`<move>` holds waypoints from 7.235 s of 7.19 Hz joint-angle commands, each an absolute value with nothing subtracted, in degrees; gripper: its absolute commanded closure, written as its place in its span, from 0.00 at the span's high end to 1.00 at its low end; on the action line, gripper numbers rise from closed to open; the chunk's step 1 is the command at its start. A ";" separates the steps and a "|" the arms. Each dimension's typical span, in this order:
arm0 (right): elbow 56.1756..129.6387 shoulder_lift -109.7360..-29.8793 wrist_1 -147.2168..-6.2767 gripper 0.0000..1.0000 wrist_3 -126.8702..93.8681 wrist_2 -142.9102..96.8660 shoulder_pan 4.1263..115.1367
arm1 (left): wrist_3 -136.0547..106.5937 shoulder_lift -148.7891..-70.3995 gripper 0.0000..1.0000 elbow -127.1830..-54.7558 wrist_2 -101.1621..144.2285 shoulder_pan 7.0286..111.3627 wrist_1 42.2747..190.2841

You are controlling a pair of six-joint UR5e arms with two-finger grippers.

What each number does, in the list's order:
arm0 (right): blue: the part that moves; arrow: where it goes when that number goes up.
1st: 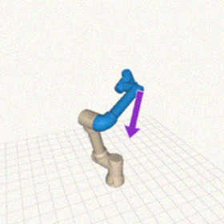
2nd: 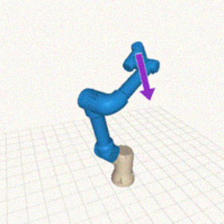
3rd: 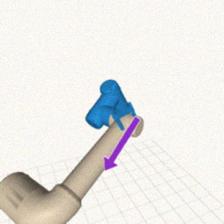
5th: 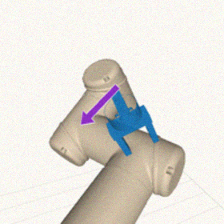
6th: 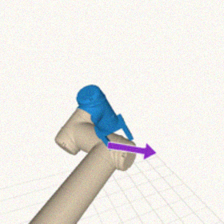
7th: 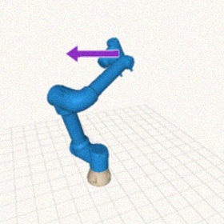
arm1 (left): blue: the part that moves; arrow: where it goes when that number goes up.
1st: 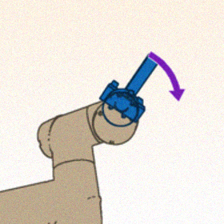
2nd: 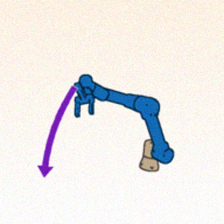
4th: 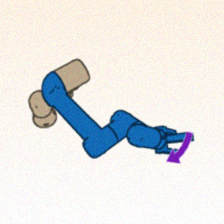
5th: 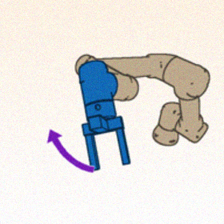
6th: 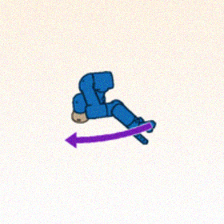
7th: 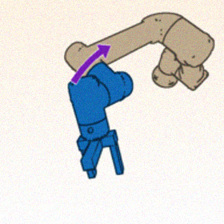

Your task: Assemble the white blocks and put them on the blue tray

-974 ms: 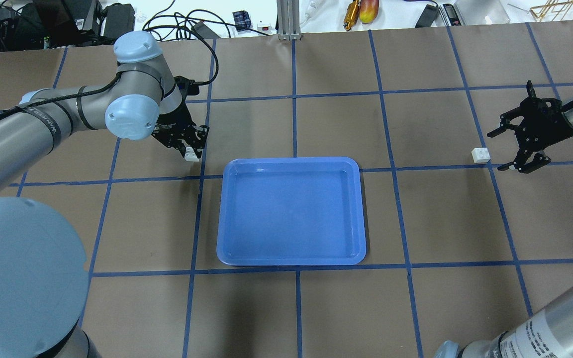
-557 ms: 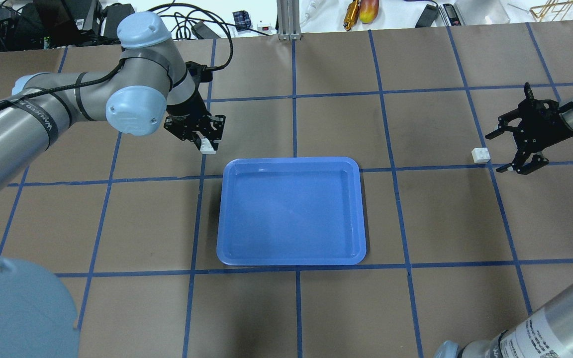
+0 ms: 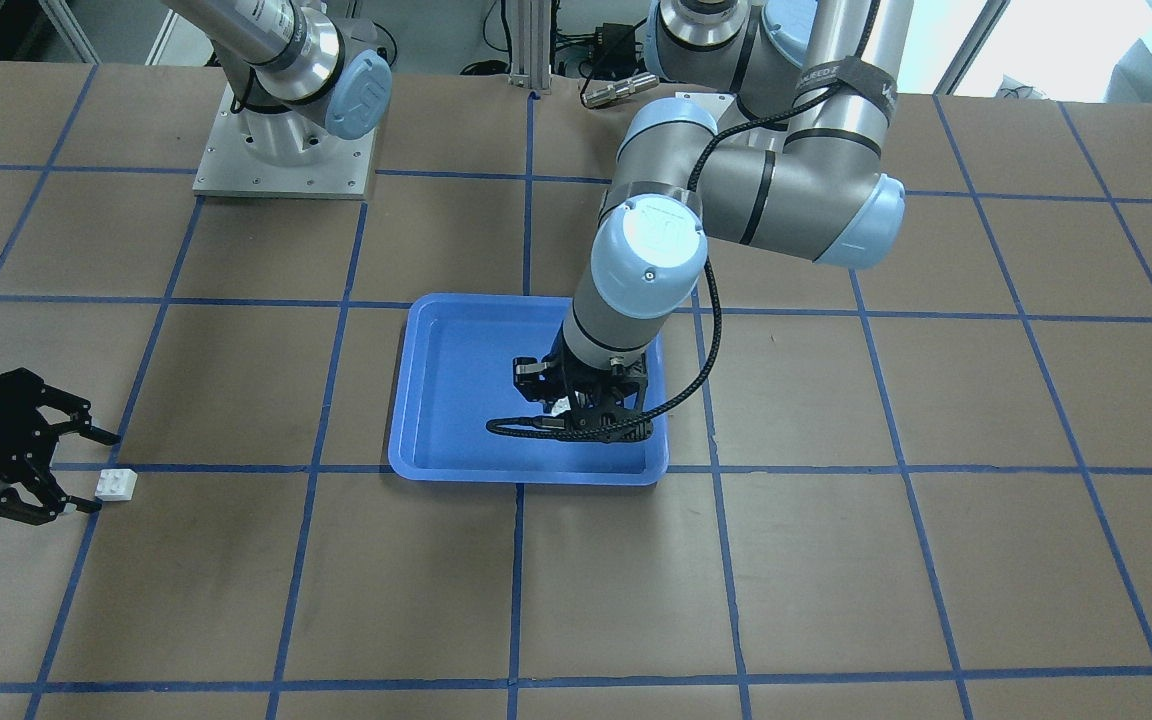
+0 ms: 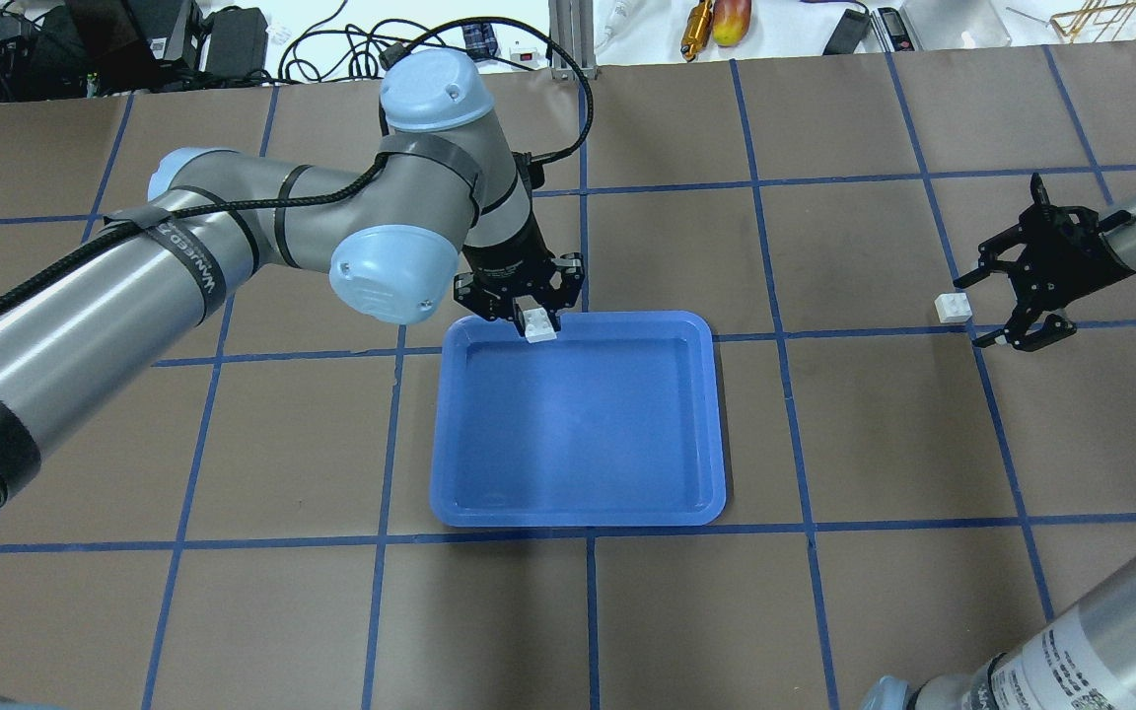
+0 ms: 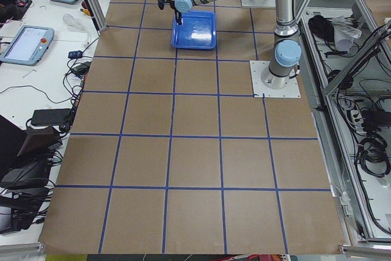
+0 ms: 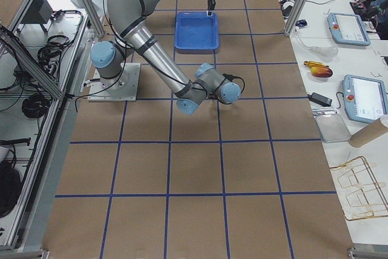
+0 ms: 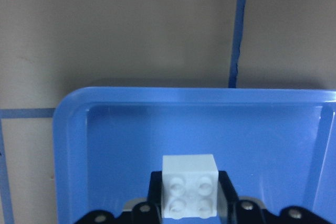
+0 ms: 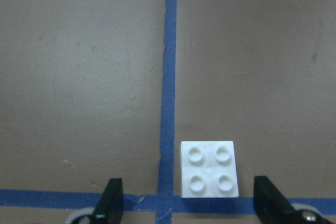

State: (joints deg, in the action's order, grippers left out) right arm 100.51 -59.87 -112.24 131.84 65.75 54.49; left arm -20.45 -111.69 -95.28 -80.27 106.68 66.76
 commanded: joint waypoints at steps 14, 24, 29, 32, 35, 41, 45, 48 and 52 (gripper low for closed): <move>101.34 -77.70 -101.06 0.00 124.37 59.33 77.13 | -23.12 -112.77 1.00 -103.10 -83.34 107.80 55.53; 116.63 -73.48 -130.51 0.00 112.77 63.46 92.46 | -20.13 -113.46 0.00 -109.07 -74.28 105.12 51.86; 116.19 -69.70 -135.86 0.00 107.33 62.93 93.86 | -20.58 -113.82 0.00 -109.07 -72.77 105.29 51.33; 115.84 -68.91 -136.58 0.00 102.94 63.89 96.75 | -21.36 -113.99 0.00 -108.98 -72.69 105.56 51.15; 116.19 -68.82 -136.76 0.00 102.66 63.98 97.82 | -21.44 -113.91 0.00 -108.90 -72.69 105.47 51.07; 116.37 -68.73 -137.20 0.00 102.57 64.16 98.87 | -21.27 -113.64 0.00 -108.98 -72.69 105.56 51.15; 116.46 -67.85 -136.15 0.81 101.08 63.64 98.96 | -21.27 -113.55 0.00 -109.07 -72.69 105.56 51.15; 115.93 -67.94 -136.14 1.00 101.34 63.63 98.88 | -21.27 -113.12 0.00 -108.98 -72.69 105.56 51.15; 106.05 -74.94 -120.78 1.00 100.11 64.86 95.11 | -20.22 -111.10 0.00 -108.28 -76.54 105.21 51.24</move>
